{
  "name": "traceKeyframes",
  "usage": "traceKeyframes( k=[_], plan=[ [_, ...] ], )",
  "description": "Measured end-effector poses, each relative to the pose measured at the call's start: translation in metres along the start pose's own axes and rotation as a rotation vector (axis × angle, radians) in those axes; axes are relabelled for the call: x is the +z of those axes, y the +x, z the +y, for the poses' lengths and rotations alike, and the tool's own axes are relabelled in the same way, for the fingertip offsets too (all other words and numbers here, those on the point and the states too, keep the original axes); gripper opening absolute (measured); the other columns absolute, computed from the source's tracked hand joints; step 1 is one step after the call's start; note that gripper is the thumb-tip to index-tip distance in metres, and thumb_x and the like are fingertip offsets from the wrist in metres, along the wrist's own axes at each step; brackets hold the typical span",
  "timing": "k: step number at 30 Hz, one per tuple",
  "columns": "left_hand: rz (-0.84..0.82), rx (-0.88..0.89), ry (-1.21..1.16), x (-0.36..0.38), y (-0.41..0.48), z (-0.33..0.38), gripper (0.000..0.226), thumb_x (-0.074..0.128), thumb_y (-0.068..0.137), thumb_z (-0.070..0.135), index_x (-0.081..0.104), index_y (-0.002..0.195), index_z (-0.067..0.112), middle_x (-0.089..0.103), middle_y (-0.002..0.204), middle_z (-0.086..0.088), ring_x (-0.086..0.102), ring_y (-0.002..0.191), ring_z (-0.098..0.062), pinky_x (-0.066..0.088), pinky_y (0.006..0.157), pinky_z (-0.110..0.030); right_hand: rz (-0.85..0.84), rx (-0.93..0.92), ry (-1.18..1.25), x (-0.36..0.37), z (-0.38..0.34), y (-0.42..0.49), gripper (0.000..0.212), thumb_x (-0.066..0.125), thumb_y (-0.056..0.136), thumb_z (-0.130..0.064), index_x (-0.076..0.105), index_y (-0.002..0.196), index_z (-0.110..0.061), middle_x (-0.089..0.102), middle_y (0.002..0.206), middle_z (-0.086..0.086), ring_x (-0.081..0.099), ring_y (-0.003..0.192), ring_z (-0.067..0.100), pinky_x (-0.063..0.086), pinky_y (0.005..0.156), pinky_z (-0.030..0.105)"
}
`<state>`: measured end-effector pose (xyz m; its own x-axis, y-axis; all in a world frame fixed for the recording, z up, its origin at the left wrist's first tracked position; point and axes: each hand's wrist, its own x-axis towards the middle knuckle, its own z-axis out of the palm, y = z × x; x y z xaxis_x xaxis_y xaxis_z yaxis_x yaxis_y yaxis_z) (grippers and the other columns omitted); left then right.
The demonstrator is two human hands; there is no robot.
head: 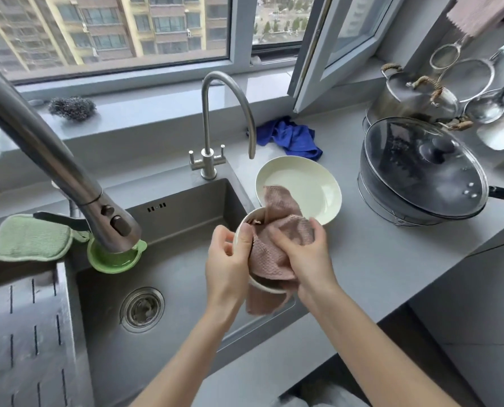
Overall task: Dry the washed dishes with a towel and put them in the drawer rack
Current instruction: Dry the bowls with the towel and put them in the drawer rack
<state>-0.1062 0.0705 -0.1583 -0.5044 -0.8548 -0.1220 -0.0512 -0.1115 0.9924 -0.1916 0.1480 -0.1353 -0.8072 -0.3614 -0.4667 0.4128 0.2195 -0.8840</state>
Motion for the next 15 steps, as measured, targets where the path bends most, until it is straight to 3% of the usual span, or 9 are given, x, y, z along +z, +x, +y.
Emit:
traceKeyframes(
  k=[2, 4, 6, 8, 12, 15],
  plan=[
    [-0.018, 0.051, 0.011, 0.001, 0.003, 0.004, 0.039, 0.049, 0.082, 0.047, 0.029, 0.064, 0.019, 0.032, 0.042, 0.013, 0.026, 0.042, -0.003, 0.021, 0.042, -0.015, 0.047, -0.103, -0.077, 0.005, -0.001, 0.011, 0.085, 0.086, 0.064, -0.017, 0.041, 0.134, -0.031, 0.056, 0.121, -0.006, 0.059, 0.108, 0.012, 0.049, 0.095, 0.032],
    [-0.075, 0.088, 0.045, -0.003, 0.012, 0.006, 0.041, 0.050, 0.082, 0.047, 0.026, 0.063, 0.020, 0.027, 0.043, 0.013, 0.022, 0.044, -0.004, 0.019, 0.044, -0.017, 0.087, -0.246, -0.318, 0.005, -0.001, 0.016, 0.052, 0.079, 0.065, -0.016, 0.057, 0.108, -0.034, 0.066, 0.102, -0.006, 0.064, 0.094, 0.017, 0.053, 0.085, 0.039],
    [-0.114, 0.089, 0.098, -0.008, 0.022, 0.006, 0.045, 0.053, 0.078, 0.052, 0.025, 0.061, 0.022, 0.026, 0.044, 0.013, 0.020, 0.046, -0.005, 0.019, 0.047, -0.023, 0.083, -0.364, -0.502, 0.004, 0.000, 0.016, 0.024, 0.070, 0.070, -0.011, 0.058, 0.087, -0.023, 0.067, 0.081, -0.004, 0.062, 0.078, 0.020, 0.051, 0.072, 0.035],
    [-0.155, 0.063, 0.107, -0.010, 0.030, 0.008, 0.047, 0.051, 0.072, 0.060, 0.025, 0.060, 0.023, 0.025, 0.045, 0.013, 0.020, 0.049, -0.006, 0.019, 0.051, -0.028, 0.041, -0.445, -0.630, 0.001, -0.003, 0.016, 0.021, 0.064, 0.074, -0.006, 0.049, 0.077, -0.020, 0.061, 0.072, -0.004, 0.055, 0.071, 0.022, 0.043, 0.064, 0.031],
    [-0.329, 0.046, 0.143, -0.014, 0.051, 0.019, 0.048, 0.053, 0.068, 0.063, 0.030, 0.060, 0.021, 0.028, 0.056, 0.013, 0.025, 0.054, -0.010, 0.020, 0.050, -0.029, -0.090, -0.615, -0.913, -0.009, -0.020, 0.018, 0.025, 0.059, 0.080, -0.006, 0.049, 0.102, -0.010, 0.064, 0.094, 0.010, 0.056, 0.089, 0.033, 0.036, 0.066, 0.034],
    [-0.643, -0.030, 0.145, -0.011, 0.063, 0.035, 0.058, 0.057, 0.078, 0.061, 0.055, 0.076, 0.003, 0.053, 0.071, -0.005, 0.050, 0.066, -0.018, 0.042, 0.063, -0.034, -0.230, -0.861, -1.113, -0.009, -0.039, 0.025, 0.032, 0.057, 0.081, -0.005, 0.049, 0.113, -0.007, 0.060, 0.099, 0.014, 0.057, 0.090, 0.037, 0.037, 0.070, 0.036]
  ],
)
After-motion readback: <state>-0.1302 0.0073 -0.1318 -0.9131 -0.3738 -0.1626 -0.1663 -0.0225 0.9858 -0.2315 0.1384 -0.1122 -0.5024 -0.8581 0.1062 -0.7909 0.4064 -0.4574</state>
